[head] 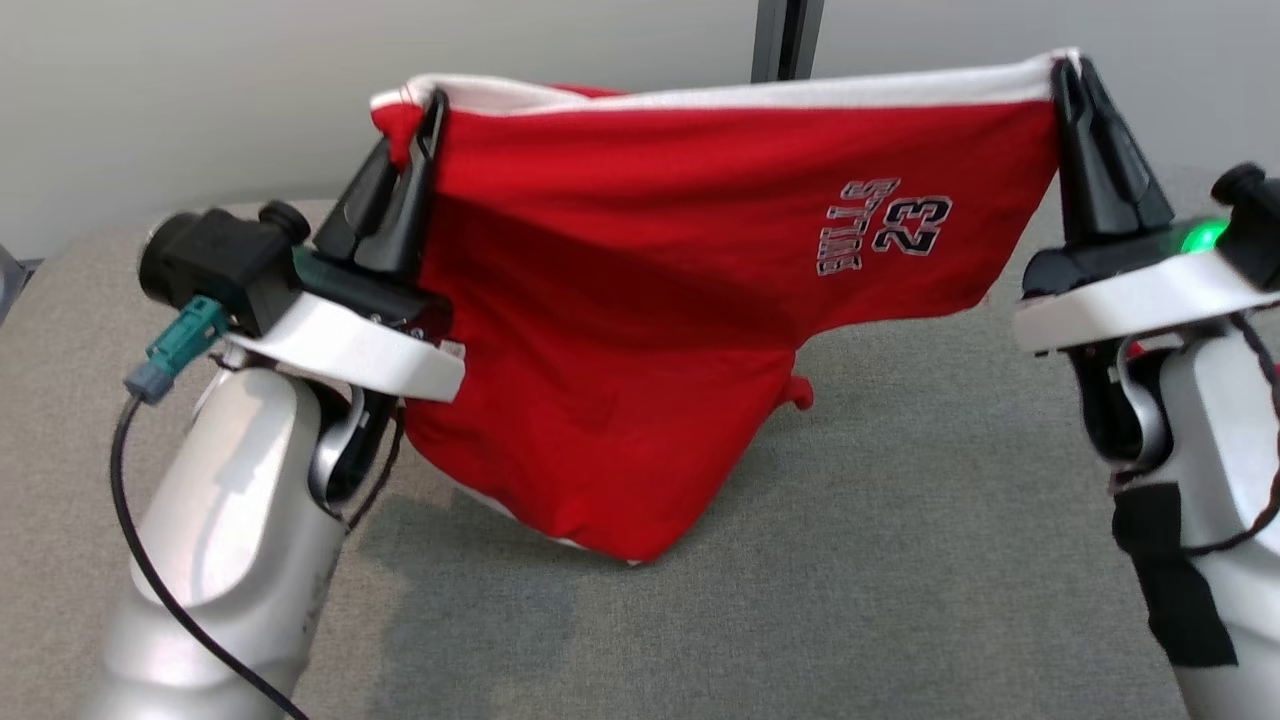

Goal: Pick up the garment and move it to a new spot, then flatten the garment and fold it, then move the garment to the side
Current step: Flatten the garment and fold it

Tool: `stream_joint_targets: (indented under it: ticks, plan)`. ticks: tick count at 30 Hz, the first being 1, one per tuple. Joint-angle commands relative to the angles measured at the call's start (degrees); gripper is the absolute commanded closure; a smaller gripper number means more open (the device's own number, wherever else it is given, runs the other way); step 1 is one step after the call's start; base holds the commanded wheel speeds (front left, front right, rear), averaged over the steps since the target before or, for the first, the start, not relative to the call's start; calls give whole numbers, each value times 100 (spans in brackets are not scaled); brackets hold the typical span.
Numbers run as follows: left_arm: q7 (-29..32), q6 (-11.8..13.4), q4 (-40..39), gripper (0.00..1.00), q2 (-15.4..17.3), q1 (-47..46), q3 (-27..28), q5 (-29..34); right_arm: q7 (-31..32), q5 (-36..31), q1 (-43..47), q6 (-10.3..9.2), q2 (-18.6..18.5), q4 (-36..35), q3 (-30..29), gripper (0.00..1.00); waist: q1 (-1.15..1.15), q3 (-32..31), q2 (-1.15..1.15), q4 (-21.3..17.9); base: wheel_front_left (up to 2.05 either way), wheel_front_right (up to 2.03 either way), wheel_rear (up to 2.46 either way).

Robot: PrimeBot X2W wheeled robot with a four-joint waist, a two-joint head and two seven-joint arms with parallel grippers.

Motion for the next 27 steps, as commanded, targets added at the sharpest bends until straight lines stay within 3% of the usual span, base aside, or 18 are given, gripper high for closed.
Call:
stream_joint_targets:
  ticks: [1, 5, 10, 16, 21, 27]
  plan:
    - [-19, -7, 12, 100, 69, -200, -6, 34, -4, -34, -171, -2, -66, 21, -1, 100, 0, 235, 0, -31, 0, 0, 0]
    - [-19, -8, 211, 100, 361, -1019, -225, -131, -4, -118, -986, -2, -126, 199, 97, 100, 0, 859, 0, -70, 0, 0, 0]
    - [-19, -8, 432, 100, 907, -2364, -947, 227, -5, -381, -2369, -2, -227, 611, 350, 100, 0, 1668, 0, -151, 0, 0, 0]
    - [-19, -8, 958, 100, 1087, -3965, -1074, 196, -4, -600, -3922, -2, -130, 1266, 464, 100, 0, 2431, 0, -314, 0, 0, 0]
    - [-19, -7, 1123, 100, 1043, -5094, -631, 530, -4, -1069, -4826, -2, 76, 1337, -126, 100, 0, 3003, 0, -455, 0, 0, 0]
    - [-19, 19, 547, 100, 878, -5331, -40, 1015, -4, -1528, -4828, -2, 345, 728, -754, 100, 0, 3397, 0, -461, 0, 0, 0]
